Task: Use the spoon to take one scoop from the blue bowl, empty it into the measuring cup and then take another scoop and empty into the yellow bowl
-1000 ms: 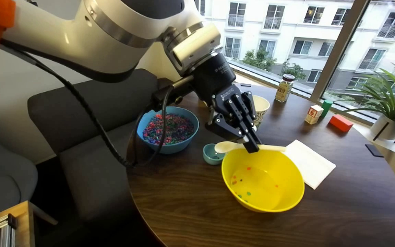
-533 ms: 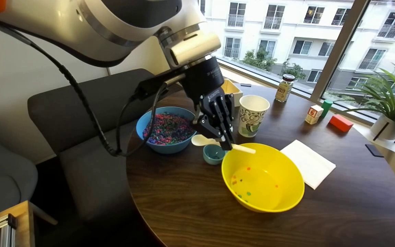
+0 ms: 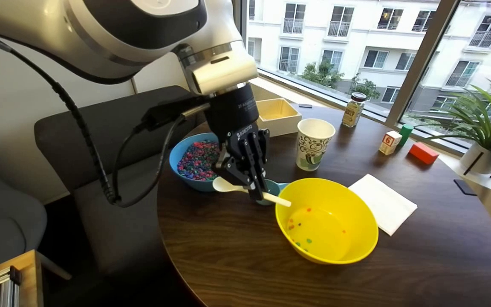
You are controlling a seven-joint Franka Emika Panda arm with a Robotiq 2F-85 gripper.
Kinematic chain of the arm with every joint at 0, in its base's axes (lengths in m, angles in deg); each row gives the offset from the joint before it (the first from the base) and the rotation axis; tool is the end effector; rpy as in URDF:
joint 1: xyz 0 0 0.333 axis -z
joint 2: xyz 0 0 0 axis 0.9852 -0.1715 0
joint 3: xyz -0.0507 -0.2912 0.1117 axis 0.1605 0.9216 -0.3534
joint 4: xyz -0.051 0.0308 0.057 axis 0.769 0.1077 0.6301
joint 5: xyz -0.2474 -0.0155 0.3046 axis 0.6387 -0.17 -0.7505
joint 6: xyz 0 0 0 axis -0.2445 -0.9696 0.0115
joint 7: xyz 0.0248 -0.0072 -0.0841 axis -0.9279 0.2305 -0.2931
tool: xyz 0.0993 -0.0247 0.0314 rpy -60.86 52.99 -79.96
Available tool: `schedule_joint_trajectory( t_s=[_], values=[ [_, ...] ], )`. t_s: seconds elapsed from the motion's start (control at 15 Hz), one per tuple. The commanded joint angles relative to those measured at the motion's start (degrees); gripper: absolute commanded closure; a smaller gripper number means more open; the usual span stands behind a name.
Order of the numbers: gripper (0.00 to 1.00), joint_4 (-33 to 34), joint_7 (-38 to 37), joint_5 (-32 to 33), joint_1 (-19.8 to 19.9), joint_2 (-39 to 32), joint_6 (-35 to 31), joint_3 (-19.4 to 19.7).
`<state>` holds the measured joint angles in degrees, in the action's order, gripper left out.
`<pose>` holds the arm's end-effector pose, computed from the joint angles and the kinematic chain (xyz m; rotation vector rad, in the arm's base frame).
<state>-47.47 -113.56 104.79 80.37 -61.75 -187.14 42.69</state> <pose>0.5161 -0.0291 0.4561 2.3333 -1.5061 0.5011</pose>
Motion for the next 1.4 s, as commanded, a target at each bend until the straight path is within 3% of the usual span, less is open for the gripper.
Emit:
schedule_joint_trajectory(
  t_s=[0.0, 0.47, 1.33],
  values=[
    [0.97, -5.11, 2.15, -3.60, 0.81, 4.26, 0.68, -0.56],
    [0.97, -12.65, 1.51, -3.15, 2.76, 7.67, -1.48, -0.60],
    [0.97, -15.23, -4.23, -3.35, 5.33, 3.44, -11.89, -0.79]
  ],
)
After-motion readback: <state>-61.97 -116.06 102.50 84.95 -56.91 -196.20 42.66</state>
